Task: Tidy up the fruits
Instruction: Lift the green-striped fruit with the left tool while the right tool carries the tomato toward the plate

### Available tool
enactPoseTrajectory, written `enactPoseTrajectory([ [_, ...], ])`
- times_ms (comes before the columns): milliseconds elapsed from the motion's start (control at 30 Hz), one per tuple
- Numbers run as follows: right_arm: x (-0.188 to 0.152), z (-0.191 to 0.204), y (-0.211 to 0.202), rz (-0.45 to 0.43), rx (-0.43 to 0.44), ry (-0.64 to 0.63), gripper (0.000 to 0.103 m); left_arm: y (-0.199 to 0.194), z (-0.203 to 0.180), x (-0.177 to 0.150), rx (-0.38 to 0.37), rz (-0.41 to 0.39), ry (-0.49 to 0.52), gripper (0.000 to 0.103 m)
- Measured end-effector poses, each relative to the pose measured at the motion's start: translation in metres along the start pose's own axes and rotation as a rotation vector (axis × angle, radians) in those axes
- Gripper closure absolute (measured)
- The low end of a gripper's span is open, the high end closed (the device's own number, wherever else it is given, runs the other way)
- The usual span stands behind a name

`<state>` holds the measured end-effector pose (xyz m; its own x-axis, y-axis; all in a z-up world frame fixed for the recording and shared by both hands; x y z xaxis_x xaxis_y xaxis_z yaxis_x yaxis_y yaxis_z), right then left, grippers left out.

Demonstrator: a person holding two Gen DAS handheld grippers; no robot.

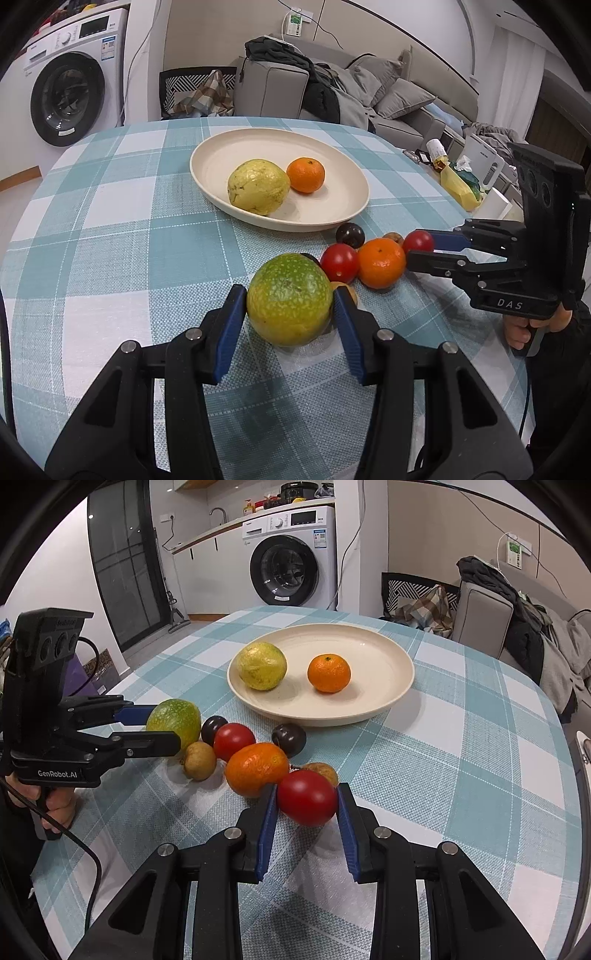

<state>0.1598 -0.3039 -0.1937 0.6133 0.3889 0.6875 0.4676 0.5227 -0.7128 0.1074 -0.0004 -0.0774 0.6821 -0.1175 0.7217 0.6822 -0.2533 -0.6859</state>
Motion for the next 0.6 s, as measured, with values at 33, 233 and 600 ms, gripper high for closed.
enactPoseTrajectory([
  [33,0.001,-0.001,0.000,-0.004,-0.003,0.003,0.071,-0.001,0.000,0.000,0.000,-0.003,-0.001,0.057],
  [233,0.008,-0.006,-0.006,-0.044,-0.005,0.028,0.071,-0.004,0.003,0.002,0.001,-0.018,-0.009,0.057],
  [600,0.016,-0.008,-0.011,-0.096,-0.004,0.061,0.070,-0.014,0.009,0.006,0.021,-0.061,-0.028,0.057],
])
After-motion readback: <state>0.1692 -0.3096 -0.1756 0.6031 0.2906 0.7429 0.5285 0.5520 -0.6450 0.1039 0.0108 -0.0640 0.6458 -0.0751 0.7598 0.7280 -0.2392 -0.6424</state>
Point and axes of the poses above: each gripper's, at about its wrist camera, not at the fingertips, and y roughly the way its jaws point, z to its left, x to its top, the point moved 6 cm from there along y, roughly the way its jaws point, and after that the axes turned 11 degrees about y, right-handed, at the moved point
